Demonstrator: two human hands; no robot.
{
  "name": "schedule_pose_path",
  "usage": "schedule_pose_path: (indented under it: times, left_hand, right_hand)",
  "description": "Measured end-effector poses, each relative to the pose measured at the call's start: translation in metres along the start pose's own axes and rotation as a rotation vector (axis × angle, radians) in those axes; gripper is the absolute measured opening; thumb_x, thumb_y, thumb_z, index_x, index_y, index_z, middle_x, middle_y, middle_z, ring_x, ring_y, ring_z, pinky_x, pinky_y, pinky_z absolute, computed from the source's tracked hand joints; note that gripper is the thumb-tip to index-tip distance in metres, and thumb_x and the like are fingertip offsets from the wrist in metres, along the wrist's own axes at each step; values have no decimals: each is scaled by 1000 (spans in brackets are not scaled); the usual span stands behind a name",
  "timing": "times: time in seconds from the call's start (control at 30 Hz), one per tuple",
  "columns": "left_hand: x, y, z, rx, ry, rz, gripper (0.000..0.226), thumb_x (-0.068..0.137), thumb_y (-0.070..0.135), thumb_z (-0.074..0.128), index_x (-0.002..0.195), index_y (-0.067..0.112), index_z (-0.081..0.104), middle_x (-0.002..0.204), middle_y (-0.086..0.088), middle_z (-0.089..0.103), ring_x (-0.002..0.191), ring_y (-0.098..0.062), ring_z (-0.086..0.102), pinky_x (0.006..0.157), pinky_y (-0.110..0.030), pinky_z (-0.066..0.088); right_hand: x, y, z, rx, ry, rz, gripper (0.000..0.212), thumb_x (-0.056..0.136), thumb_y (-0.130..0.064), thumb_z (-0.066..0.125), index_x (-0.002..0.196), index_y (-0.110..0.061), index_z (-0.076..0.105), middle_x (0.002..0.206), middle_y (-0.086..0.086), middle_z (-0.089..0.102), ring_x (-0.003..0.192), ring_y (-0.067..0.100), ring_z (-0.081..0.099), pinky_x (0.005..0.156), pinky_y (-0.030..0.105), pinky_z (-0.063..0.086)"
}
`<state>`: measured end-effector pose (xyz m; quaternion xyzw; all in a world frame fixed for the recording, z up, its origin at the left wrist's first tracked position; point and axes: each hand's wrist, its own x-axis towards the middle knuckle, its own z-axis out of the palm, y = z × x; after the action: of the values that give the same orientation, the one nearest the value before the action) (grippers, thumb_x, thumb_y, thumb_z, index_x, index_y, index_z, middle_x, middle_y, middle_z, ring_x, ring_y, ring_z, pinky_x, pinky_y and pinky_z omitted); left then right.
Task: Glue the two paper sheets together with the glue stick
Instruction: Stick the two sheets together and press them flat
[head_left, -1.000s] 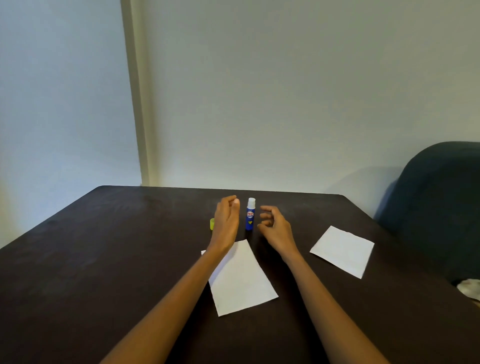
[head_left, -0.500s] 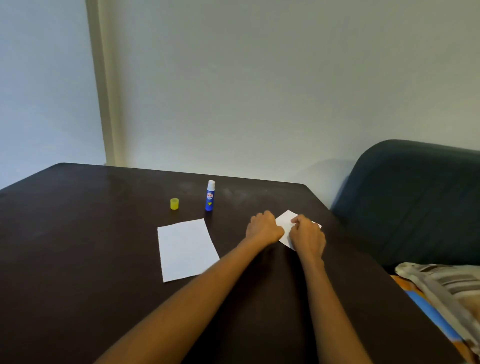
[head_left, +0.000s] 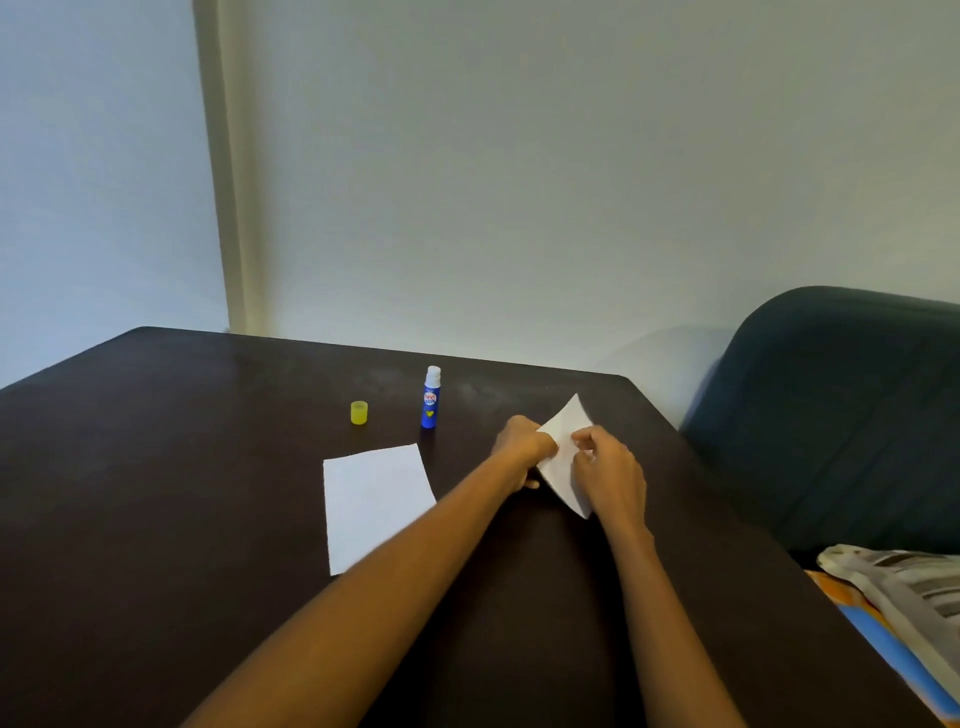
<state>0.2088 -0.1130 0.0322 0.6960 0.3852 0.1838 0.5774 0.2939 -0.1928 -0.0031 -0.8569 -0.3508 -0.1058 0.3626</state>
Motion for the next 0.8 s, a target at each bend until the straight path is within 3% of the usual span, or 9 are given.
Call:
schedule_pose_path:
  times: [0.07,0.13,0.23,0.37,0.47,0.53,0.63,0.8]
  left_hand:
    - [-2,-8,-14,-92,22,49,14,88,6,54,102,6,59,111,-18,63,89,-25,61,71,-36,55]
    - [-8,-16,-31,-167,29,95,15,91,9,53,105,11,56,118,-13,60,89,-17,58,69,-28,51]
    - [-22,-28,-57,-232,56,147,26,92,11,54,118,12,51,125,-9,57,103,-19,57,82,-30,52]
    - [-41,-40,-91,-227,67,185,25,93,11,54,117,12,49,126,-11,57,106,-22,59,83,-32,53]
    - [-51,-47,-120,-199,40,232,25,94,23,52,117,12,49,122,-12,58,94,-19,61,63,-29,57]
    - [-55,-58,-143,-39,135,261,32,95,36,47,117,14,51,121,-10,59,93,-19,61,69,-33,56]
    - [-52,-82,-185,477,360,249,39,93,42,48,122,16,51,120,-4,59,107,-22,57,90,-39,48]
    - [-46,-106,-215,1015,306,157,56,84,57,54,117,13,53,127,-12,47,117,-26,44,93,-38,43]
  right_hand:
    - [-2,-3,1,95,77,20,32,89,-12,56,120,-17,55,124,6,57,113,24,53,92,40,48]
    - [-1,-9,-1,304,117,143,40,89,-15,60,127,-16,49,131,6,51,118,22,50,94,38,46]
    - [-6,-20,-2,753,-10,293,47,89,-19,62,133,-15,46,120,-1,58,105,15,57,89,30,47]
    - [-25,-42,6,869,-260,228,15,89,-24,62,101,-18,68,94,-3,73,85,16,67,71,29,56]
    - [-35,-62,14,930,-255,233,8,90,-22,61,90,-19,69,90,0,73,81,16,66,74,33,53]
    - [-38,-74,18,989,-258,268,9,91,-20,59,86,-17,67,87,-1,71,77,12,64,69,26,52]
    - [-41,-90,27,1115,-299,313,12,92,-16,56,82,-17,64,84,0,67,73,11,59,68,25,49]
    - [-43,-111,44,1197,-350,328,13,91,-15,57,79,-17,62,86,1,66,79,15,60,72,29,51]
